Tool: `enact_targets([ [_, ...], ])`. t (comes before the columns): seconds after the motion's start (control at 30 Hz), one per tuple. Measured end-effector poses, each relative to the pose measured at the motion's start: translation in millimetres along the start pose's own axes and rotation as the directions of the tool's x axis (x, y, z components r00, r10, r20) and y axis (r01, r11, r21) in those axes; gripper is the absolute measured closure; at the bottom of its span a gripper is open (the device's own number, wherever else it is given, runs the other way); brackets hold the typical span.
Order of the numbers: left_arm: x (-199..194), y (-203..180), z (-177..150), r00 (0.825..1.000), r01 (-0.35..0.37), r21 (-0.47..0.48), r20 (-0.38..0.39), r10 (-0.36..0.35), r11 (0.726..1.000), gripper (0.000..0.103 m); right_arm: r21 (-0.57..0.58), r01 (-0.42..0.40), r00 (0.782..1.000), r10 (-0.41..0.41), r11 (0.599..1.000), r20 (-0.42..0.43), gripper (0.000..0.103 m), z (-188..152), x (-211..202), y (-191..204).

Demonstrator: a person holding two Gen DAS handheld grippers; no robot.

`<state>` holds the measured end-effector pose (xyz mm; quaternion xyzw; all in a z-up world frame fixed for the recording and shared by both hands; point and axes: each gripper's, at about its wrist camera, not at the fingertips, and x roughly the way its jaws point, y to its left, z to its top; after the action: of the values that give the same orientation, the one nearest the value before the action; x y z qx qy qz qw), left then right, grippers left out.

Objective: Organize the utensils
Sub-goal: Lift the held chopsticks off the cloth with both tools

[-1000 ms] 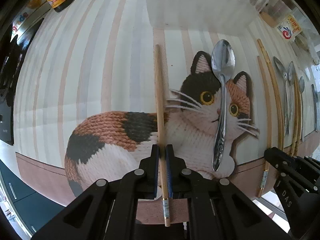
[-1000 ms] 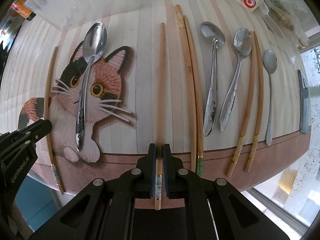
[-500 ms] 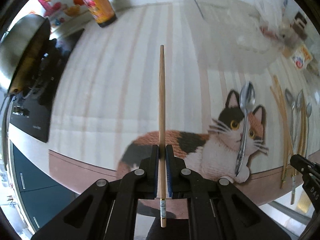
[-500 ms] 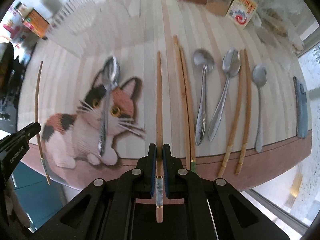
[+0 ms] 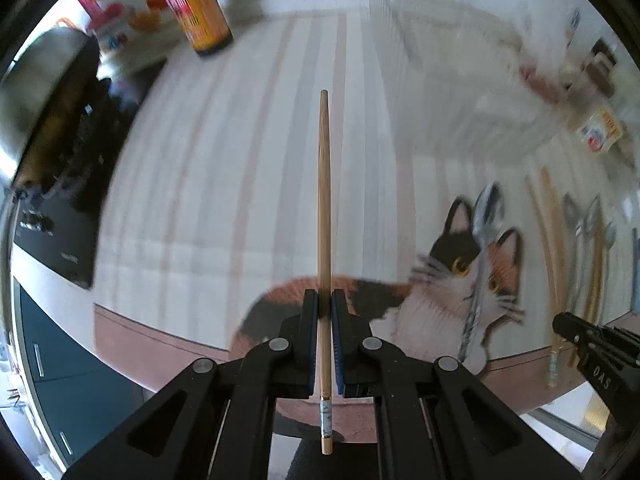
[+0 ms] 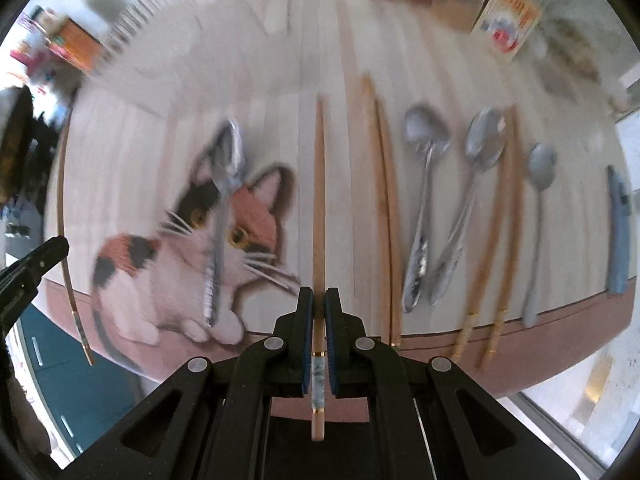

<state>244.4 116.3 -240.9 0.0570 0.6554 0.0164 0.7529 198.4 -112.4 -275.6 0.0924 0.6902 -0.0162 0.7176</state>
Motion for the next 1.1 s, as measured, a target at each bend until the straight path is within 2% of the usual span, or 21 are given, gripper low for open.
enact_targets([
  [0.13, 29, -2, -9, 0.997, 0.016, -0.017, -0.079, -0.017, 1.0, 0.099, 0.011, 0.015, 0.999, -0.014, 1.0, -0.052, 0.098, 6, 21, -1],
  [0.23, 41, -3, -14, 0.994, 0.016, -0.027, -0.105, -0.018, 1.0, 0.099, 0.008, 0.042, 0.998, -0.041, 0.999, -0.056, 0.087, 13, 27, 0],
  [0.33, 47, -1, -16, 0.993, 0.009, -0.032, -0.114, -0.012, 0.999, 0.099, -0.004, 0.073, 0.997, -0.073, 0.997, -0.038, 0.087, 20, 31, 5],
  [0.4, 49, 0, -17, 0.993, 0.005, -0.037, -0.118, -0.01, 0.999, 0.099, -0.041, 0.124, 0.992, -0.125, 0.991, -0.027, 0.087, 26, 32, 15],
  [0.47, 50, -1, -18, 0.993, 0.004, -0.042, -0.118, -0.009, 0.999, 0.099, -0.056, 0.144, 0.989, -0.146, 0.988, -0.027, 0.092, 29, 33, 22],
  [0.5, 50, 0, -18, 0.993, 0.004, -0.046, -0.117, -0.009, 0.999, 0.099, -0.042, 0.138, 0.989, -0.14, 0.99, -0.038, 0.092, 31, 33, 23],
  [0.63, 48, 2, -22, 0.994, 0.002, -0.054, -0.109, -0.008, 0.999, 0.099, 0.04, 0.006, 1.0, -0.004, 0.999, -0.027, 0.089, 38, 22, 16],
  [0.73, 45, 5, -21, 0.994, -0.004, -0.063, -0.105, -0.002, 0.998, 0.099, 0.006, -0.009, 0.999, 0.009, 1.0, -0.037, 0.081, 39, 26, 22],
  [0.77, 44, 5, -21, 0.995, -0.012, -0.062, -0.104, 0.005, 0.998, 0.099, -0.004, 0.018, 0.998, -0.018, 1.0, -0.053, 0.082, 39, 33, 25],
  [0.8, 43, 5, -21, 0.995, -0.021, -0.06, -0.101, 0.015, 0.998, 0.099, -0.017, 0.041, 0.999, -0.041, 0.999, -0.024, 0.083, 38, 32, 28],
  [0.87, 38, 8, -19, 0.995, -0.034, -0.062, -0.098, 0.028, 0.998, 0.099, -0.049, 0.111, 0.994, -0.112, 0.993, -0.003, 0.096, 36, 34, 37],
  [0.9, 36, 9, -19, 0.995, -0.042, -0.063, -0.093, 0.036, 0.997, 0.099, -0.048, 0.124, 0.992, -0.124, 0.991, 0.007, 0.096, 35, 33, 38],
  [1.0, 25, 13, -18, 0.996, -0.062, -0.065, -0.075, 0.057, 0.996, 0.099, -0.021, 0.131, 0.991, -0.131, 0.991, 0.01, 0.096, 31, 31, 35],
  [1.1, 9, 18, -16, 0.996, -0.075, -0.073, -0.046, 0.072, 0.994, 0.099, 0.011, 0.103, 0.994, -0.103, 0.995, 0.028, 0.096, 22, 19, 25],
])
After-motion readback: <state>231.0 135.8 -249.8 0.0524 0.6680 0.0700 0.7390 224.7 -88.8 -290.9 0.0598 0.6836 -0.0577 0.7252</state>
